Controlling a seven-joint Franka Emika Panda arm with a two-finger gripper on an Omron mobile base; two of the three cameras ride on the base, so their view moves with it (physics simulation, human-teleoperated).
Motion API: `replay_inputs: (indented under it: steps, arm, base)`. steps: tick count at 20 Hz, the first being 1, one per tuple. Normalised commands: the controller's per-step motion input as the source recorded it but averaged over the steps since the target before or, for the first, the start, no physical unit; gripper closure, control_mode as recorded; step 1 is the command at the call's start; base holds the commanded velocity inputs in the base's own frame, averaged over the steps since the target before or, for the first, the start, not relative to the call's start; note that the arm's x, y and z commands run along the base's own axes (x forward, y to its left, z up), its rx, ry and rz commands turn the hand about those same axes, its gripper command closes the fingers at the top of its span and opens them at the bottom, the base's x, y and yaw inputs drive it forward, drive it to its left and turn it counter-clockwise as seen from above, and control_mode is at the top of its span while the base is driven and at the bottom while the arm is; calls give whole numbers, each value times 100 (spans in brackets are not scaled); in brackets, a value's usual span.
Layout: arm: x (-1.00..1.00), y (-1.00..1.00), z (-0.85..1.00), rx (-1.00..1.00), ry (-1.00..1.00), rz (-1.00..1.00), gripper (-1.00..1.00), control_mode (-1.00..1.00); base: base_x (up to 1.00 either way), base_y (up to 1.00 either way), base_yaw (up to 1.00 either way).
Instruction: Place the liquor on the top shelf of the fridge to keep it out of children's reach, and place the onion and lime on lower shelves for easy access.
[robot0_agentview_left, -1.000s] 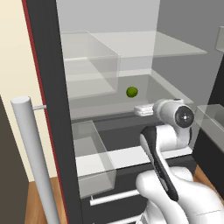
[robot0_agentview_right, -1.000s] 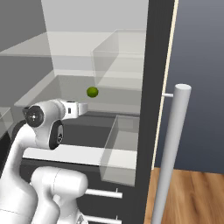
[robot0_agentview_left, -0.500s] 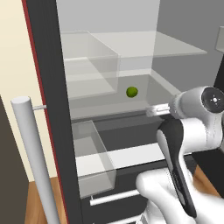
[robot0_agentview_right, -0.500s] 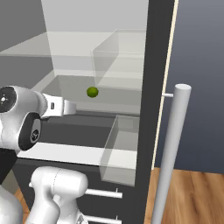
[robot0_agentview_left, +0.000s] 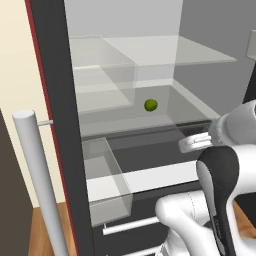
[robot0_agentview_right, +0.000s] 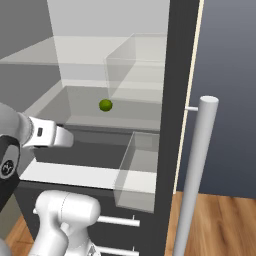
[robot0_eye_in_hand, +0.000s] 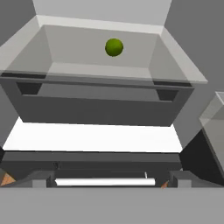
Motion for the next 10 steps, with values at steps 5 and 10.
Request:
replay_inputs:
  steps: [5, 10]
  arm:
    - [-51, 0, 0, -1, 3, 0, -100, -100]
    - [-51, 0, 0, 0, 1, 0, -100, -100]
  base:
    - [0, 0, 0]
    - [0, 0, 0]
